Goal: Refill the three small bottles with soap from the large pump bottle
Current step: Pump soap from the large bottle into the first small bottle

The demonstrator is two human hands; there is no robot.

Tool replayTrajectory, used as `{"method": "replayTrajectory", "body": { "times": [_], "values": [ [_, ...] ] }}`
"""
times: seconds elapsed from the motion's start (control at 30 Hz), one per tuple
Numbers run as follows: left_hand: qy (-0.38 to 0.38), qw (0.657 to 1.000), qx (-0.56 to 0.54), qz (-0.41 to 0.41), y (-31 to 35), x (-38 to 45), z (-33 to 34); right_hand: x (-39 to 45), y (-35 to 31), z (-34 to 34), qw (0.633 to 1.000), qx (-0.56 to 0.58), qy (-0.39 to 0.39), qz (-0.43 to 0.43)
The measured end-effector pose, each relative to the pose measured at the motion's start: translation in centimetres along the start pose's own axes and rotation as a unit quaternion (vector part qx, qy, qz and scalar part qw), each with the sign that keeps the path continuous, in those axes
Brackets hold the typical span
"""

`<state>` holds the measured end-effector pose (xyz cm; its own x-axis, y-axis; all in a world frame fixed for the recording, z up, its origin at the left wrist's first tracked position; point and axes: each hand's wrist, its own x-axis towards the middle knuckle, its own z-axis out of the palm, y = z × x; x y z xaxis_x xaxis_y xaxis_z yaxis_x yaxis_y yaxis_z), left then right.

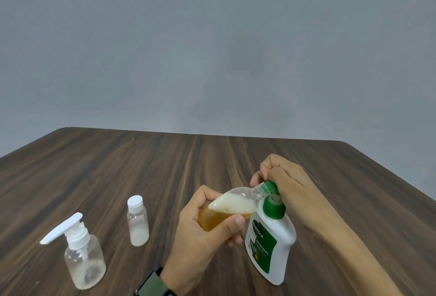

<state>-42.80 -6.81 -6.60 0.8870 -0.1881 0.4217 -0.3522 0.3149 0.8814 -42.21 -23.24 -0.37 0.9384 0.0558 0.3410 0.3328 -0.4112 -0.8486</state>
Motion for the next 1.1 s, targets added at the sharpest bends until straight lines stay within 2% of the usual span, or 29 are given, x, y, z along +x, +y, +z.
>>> {"method": "replayTrajectory", "body": {
  "times": [0.27,0.47,0.77,0.97,1.1],
  "values": [
    [-0.001,1.000,0.011,-0.016,-0.3,-0.2,0.0,-0.2,0.8,0.3,1.000,0.019,0.006,0.012],
    [0.007,1.000,-0.004,-0.005,-0.2,0.0,-0.1,0.7,0.3,0.0,1.000,-0.026,-0.004,-0.015],
    [0.002,1.000,-0.005,-0.018,-0.7,-0.2,0.0,-0.2,1.1,0.4,1.000,0.018,0.006,0.011],
    [0.006,1.000,-0.018,-0.010,-0.3,0.0,0.0,0.4,0.3,0.0,1.000,-0.022,-0.004,-0.005],
    [0.002,1.000,-0.006,-0.020,-0.4,-0.1,0.1,-0.1,0.9,0.3,1.000,-0.007,0.002,0.005]
  ]
}}
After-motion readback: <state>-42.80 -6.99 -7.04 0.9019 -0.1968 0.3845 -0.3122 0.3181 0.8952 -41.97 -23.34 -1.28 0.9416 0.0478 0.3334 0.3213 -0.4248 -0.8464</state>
